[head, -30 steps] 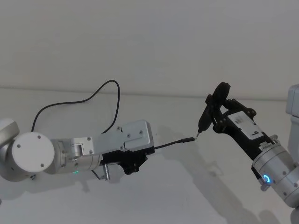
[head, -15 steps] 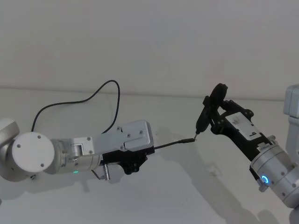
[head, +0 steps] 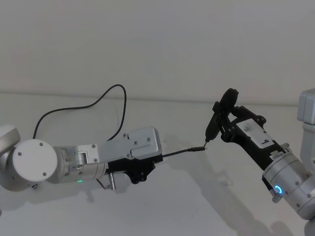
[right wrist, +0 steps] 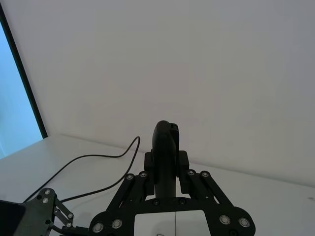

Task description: Pick up the data cable with the one hand.

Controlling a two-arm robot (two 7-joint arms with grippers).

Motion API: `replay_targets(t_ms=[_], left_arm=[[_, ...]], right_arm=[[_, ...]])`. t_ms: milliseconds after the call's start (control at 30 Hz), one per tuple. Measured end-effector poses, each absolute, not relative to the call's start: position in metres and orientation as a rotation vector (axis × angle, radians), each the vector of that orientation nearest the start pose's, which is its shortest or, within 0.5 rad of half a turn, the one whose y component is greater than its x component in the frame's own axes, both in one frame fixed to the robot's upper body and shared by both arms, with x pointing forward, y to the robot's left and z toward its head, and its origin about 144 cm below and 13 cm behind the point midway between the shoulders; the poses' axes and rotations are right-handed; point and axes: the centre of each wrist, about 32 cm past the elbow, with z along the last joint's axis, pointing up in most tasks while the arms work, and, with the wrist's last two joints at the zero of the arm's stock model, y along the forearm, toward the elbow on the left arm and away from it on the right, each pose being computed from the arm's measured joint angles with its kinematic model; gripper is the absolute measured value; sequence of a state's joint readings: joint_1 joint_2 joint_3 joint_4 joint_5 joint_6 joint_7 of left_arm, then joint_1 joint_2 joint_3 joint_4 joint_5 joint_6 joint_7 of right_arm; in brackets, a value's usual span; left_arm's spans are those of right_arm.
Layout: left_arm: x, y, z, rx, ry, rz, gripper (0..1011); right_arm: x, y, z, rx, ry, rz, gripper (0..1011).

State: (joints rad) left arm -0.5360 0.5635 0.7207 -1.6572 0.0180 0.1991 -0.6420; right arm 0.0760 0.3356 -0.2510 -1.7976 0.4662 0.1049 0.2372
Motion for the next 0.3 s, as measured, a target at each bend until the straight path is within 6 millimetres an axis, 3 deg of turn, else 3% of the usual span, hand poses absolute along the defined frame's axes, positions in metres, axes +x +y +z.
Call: replay_targets(t_ms=[300], left_arm=[[0.5203,0.1904,1.2691,0.58,-0.512,0.394,42]], right_arm=[[0.4605,-0.2261,1.2236,0.156,0.016,-1.0,268]])
